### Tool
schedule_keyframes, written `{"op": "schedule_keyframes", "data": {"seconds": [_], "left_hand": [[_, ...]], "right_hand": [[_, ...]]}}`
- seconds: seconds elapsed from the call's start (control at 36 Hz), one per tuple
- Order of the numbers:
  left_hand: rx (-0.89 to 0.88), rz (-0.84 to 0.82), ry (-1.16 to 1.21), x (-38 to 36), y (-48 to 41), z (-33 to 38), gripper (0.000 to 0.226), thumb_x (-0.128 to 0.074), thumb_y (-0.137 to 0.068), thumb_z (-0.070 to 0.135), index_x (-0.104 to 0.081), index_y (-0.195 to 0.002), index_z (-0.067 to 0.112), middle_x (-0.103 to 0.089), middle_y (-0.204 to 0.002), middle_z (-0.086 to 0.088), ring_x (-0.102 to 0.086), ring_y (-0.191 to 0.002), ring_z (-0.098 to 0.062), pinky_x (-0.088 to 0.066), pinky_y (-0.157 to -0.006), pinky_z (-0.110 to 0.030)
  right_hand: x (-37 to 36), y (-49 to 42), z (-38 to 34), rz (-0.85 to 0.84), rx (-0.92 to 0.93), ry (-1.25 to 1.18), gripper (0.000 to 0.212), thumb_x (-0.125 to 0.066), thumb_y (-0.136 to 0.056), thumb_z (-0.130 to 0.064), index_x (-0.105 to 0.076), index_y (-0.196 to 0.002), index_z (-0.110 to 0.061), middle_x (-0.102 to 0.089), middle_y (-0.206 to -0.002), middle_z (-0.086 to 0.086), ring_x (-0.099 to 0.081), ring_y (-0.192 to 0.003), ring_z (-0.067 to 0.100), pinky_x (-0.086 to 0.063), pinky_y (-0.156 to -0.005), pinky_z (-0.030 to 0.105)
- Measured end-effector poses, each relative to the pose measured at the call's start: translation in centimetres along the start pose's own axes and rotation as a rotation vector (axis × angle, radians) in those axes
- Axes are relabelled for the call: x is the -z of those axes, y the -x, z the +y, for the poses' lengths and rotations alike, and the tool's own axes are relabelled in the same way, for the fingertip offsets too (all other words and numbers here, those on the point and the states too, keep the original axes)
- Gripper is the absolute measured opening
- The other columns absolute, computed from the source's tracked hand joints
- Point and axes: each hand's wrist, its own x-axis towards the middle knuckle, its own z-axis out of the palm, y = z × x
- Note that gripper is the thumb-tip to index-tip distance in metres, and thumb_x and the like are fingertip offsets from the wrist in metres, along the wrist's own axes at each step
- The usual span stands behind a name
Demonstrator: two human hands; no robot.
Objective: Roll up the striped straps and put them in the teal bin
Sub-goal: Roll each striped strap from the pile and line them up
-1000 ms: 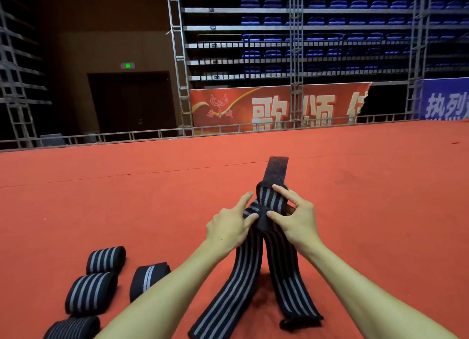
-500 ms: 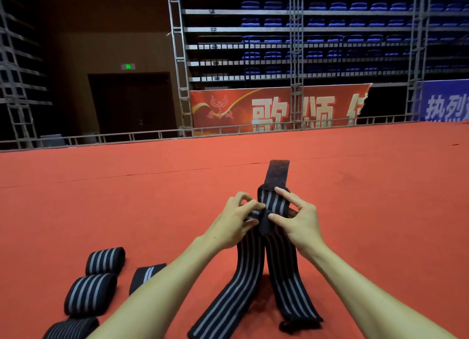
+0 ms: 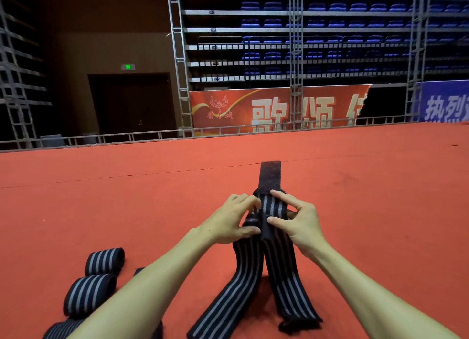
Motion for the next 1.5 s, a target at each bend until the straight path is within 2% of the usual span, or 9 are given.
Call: {"op": "schedule_keyframes", "data": {"seconds": [0.11,0.42,0.53,0.69,0.83,0.97,1.06,1.17,1.5], "left_hand": [[-0.033,-0.008,-0.047,0.2,0.1,0.3,0.046,-0.073,-0.087,0.037,-0.048,-0.120,0.018,-0.050,-0.110,0.008,-0.037,-0.107,-0.014,-0.038,-0.090,-0.029],[-0.088,0.032,-0.137,0.6,0.0,1.6,0.039,-0.078,-0.082,0.024,-0.051,-0.104,0.006,-0.053,-0.095,-0.001,-0.044,-0.084,-0.020,-0.038,-0.070,-0.035],[-0.065,0.004,-0.038,1.0,-0.2,1.6,0.035,-0.078,-0.081,0.012,-0.050,-0.100,0.005,-0.046,-0.089,0.005,-0.034,-0.073,-0.009,-0.028,-0.063,-0.023],[-0.005,-0.032,0.055,1.6,-0.3,1.7,0.030,-0.079,-0.080,0.007,-0.054,-0.099,0.007,-0.051,-0.087,0.001,-0.041,-0.068,-0.009,-0.032,-0.059,-0.013],[0.055,-0.064,0.110,1.9,-0.5,1.8,0.026,-0.077,-0.081,0.007,-0.058,-0.098,0.009,-0.051,-0.077,0.005,-0.041,-0.060,-0.005,-0.034,-0.056,-0.015],[0.080,-0.077,0.130,2.3,-0.2,2.1,0.023,-0.077,-0.084,0.009,-0.062,-0.101,0.009,-0.051,-0.073,0.008,-0.044,-0.059,-0.001,-0.033,-0.057,-0.009],[0.058,-0.056,0.111,2.5,0.1,2.2,0.020,-0.076,-0.084,0.010,-0.065,-0.100,0.009,-0.053,-0.074,0.006,-0.045,-0.060,-0.002,-0.032,-0.058,-0.009],[0.008,-0.063,0.045,2.6,0.9,1.9,0.015,-0.078,-0.082,0.010,-0.071,-0.095,0.006,-0.054,-0.076,0.006,-0.044,-0.066,-0.008,-0.031,-0.062,-0.008],[0.240,0.175,0.370,3.8,1.3,0.7,0.013,-0.068,-0.092,0.013,-0.061,-0.081,0.016,-0.054,-0.075,0.006,-0.043,-0.061,-0.012,-0.036,-0.057,-0.019]], "right_hand": [[0.0,0.2,0.1,-0.007,-0.007,-0.004,0.065,-0.074,-0.075,0.017,-0.065,-0.117,-0.032,-0.051,-0.112,-0.032,-0.068,-0.091,-0.007,-0.052,-0.075,0.011],[-0.4,0.3,0.4,-0.010,-0.021,0.012,0.067,-0.075,-0.073,0.016,-0.066,-0.114,-0.036,-0.053,-0.117,-0.031,-0.069,-0.097,-0.002,-0.055,-0.083,0.018],[-0.4,0.1,0.6,-0.008,-0.025,0.029,0.067,-0.076,-0.073,0.015,-0.067,-0.115,-0.037,-0.054,-0.117,-0.031,-0.070,-0.098,0.003,-0.054,-0.080,0.018],[-0.3,-0.2,0.7,0.017,0.016,0.053,0.051,-0.078,-0.079,0.003,-0.070,-0.107,-0.039,-0.062,-0.114,-0.026,-0.069,-0.100,0.003,-0.055,-0.085,0.020],[-0.4,-0.9,1.7,0.068,0.065,0.114,0.050,-0.079,-0.080,-0.002,-0.074,-0.098,-0.048,-0.068,-0.120,-0.010,-0.065,-0.116,0.012,-0.050,-0.104,0.041],[-0.8,-1.2,2.3,0.097,0.061,0.163,0.053,-0.079,-0.080,-0.004,-0.073,-0.096,-0.054,-0.069,-0.120,-0.009,-0.061,-0.121,0.010,-0.047,-0.108,0.042],[-1.2,-1.2,2.1,0.107,0.070,0.186,0.048,-0.078,-0.080,-0.001,-0.073,-0.103,-0.043,-0.068,-0.116,-0.009,-0.059,-0.119,0.006,-0.044,-0.110,0.033],[-0.8,-1.8,1.9,0.210,0.073,0.207,0.041,-0.076,-0.081,0.003,-0.074,-0.114,-0.022,-0.065,-0.120,-0.002,-0.055,-0.122,0.009,-0.042,-0.109,0.028],[-0.2,-2.4,1.5,0.256,0.048,0.113,0.031,-0.080,-0.080,-0.003,-0.076,-0.088,-0.033,-0.075,-0.094,-0.012,-0.071,-0.094,0.017,-0.058,-0.088,0.042]]}}
